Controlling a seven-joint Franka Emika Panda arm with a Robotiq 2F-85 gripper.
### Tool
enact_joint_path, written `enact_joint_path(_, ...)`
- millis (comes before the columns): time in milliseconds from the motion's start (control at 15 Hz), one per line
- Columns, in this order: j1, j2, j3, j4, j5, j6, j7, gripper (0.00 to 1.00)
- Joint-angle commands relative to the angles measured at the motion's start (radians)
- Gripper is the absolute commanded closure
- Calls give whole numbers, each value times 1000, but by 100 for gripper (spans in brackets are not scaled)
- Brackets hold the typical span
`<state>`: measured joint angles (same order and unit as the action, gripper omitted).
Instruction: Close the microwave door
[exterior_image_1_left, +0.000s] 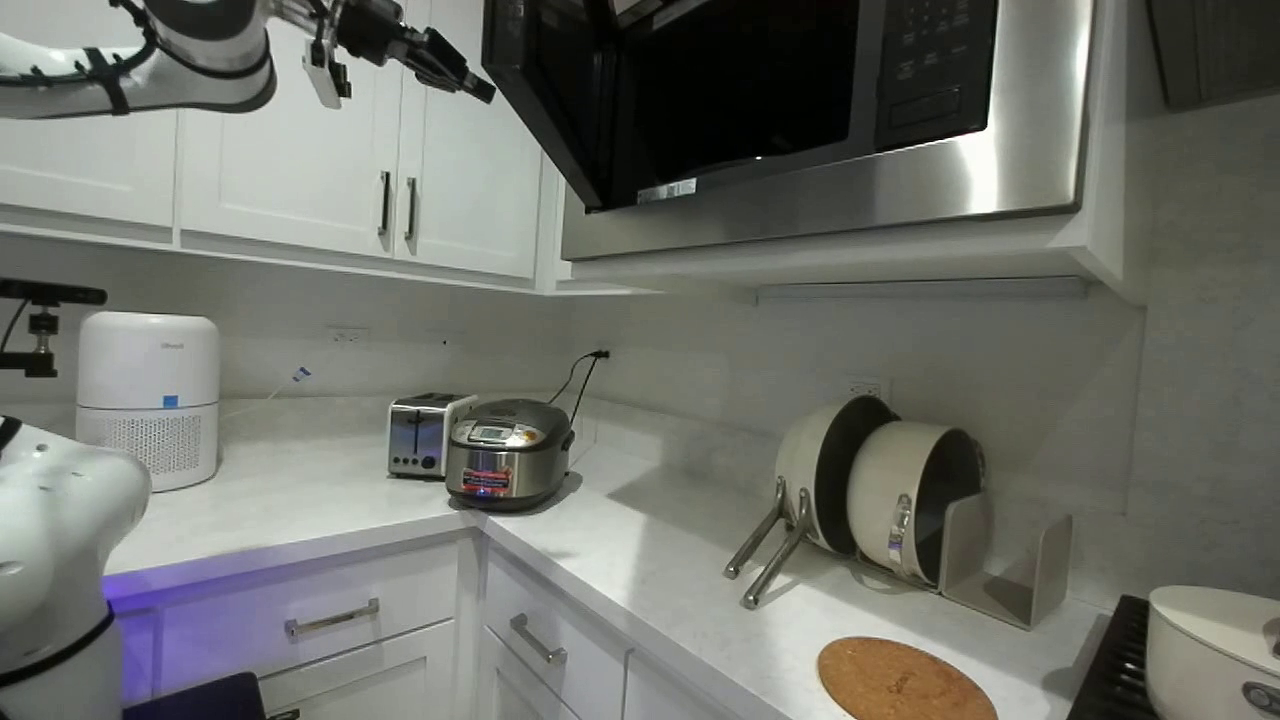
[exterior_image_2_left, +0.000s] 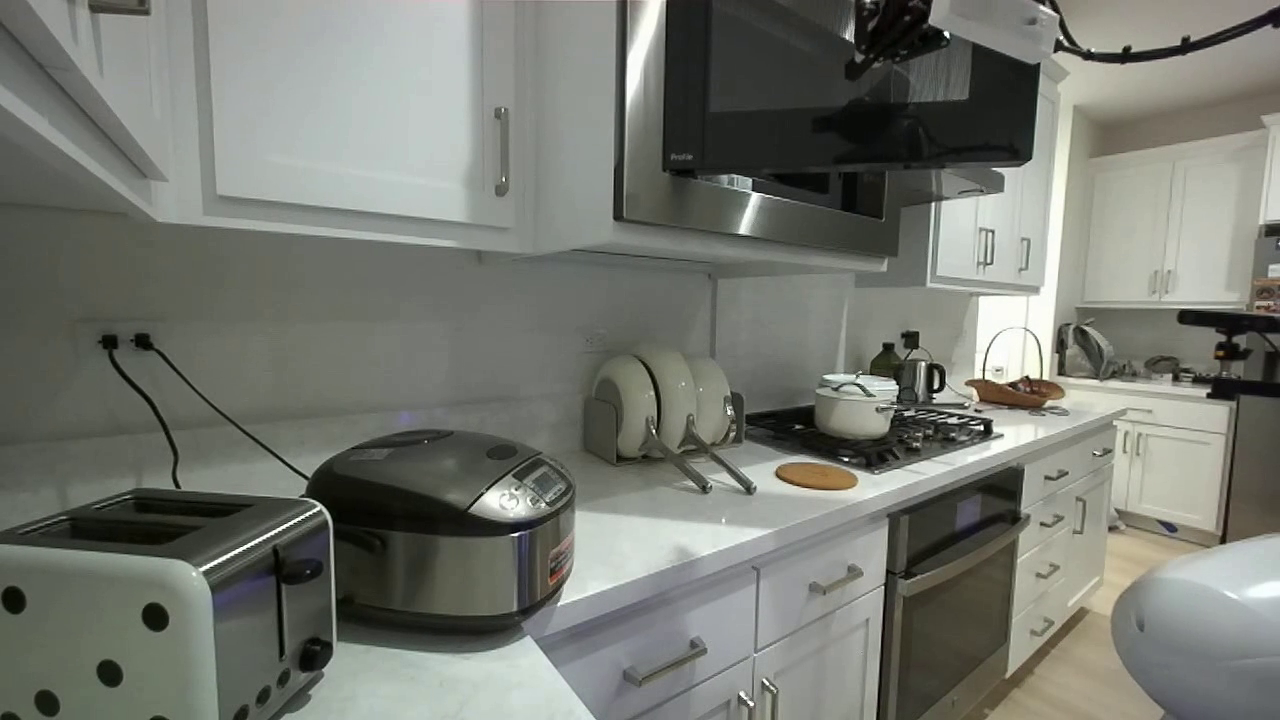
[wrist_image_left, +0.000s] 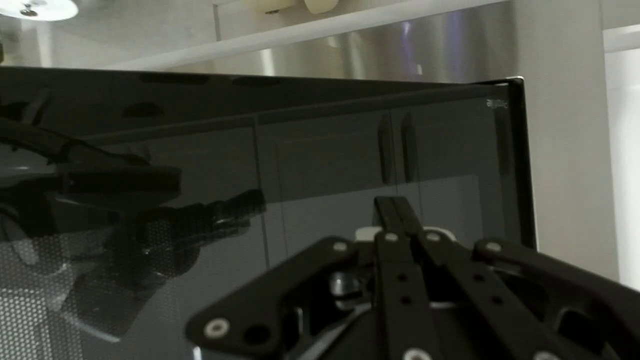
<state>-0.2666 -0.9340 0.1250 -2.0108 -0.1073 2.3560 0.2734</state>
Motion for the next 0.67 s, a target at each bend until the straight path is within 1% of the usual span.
enact_joint_path(0, -62, 46, 20, 3, -48, 16, 59, 100)
enact_joint_path(600, -130, 109, 35, 8, -122, -1, 147, 100)
